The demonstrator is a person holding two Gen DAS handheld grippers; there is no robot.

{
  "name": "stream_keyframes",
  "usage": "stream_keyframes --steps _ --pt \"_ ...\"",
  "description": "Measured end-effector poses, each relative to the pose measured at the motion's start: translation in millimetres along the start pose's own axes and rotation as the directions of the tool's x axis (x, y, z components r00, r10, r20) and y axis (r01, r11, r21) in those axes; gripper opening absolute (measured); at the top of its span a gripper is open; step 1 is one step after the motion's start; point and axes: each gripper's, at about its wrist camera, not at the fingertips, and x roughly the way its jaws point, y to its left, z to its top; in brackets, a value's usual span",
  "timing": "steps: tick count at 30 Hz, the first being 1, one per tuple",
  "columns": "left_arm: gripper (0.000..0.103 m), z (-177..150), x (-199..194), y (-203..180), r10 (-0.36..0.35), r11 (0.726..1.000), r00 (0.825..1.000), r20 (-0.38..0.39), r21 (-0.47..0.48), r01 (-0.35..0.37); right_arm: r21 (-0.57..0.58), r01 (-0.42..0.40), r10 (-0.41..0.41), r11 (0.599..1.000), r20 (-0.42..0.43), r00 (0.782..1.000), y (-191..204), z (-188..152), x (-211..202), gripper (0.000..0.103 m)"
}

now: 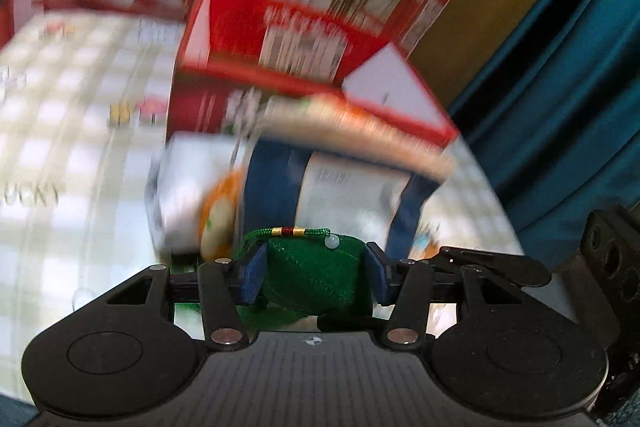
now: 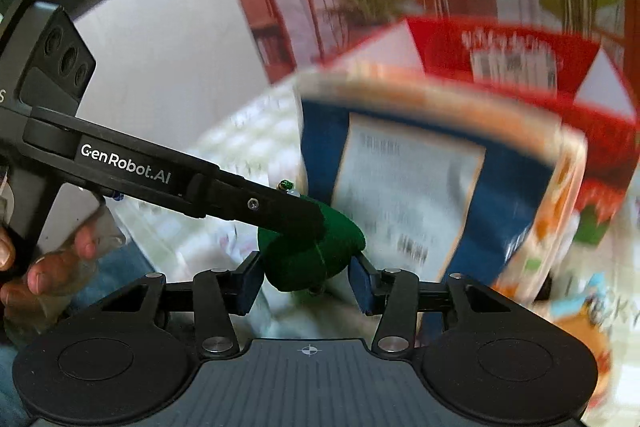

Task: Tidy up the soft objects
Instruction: 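Close the left tool on the green knitted pouch and lift it, then carry the green pouch over the red box and open the left tool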

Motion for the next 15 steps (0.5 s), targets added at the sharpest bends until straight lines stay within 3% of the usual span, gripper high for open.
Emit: stream_keyframes --steps 8,15 --pt "0.052 49.8 -34.7 -25.1 -0.025 0.998 0.991 0.134 0.063 0.016 -0.056 0.018 -0.009 0.998 0.158 0.987 0.3 51.2 -40.0 0.043" --pt "0.053 88.7 -51.4 -48.7 -0.031 0.992 0.973 0.228 0.125 0.002 -0.111 0.057 -0.028 0.992 0.247 0.969 -4.7 98.5 -53.0 0.043"
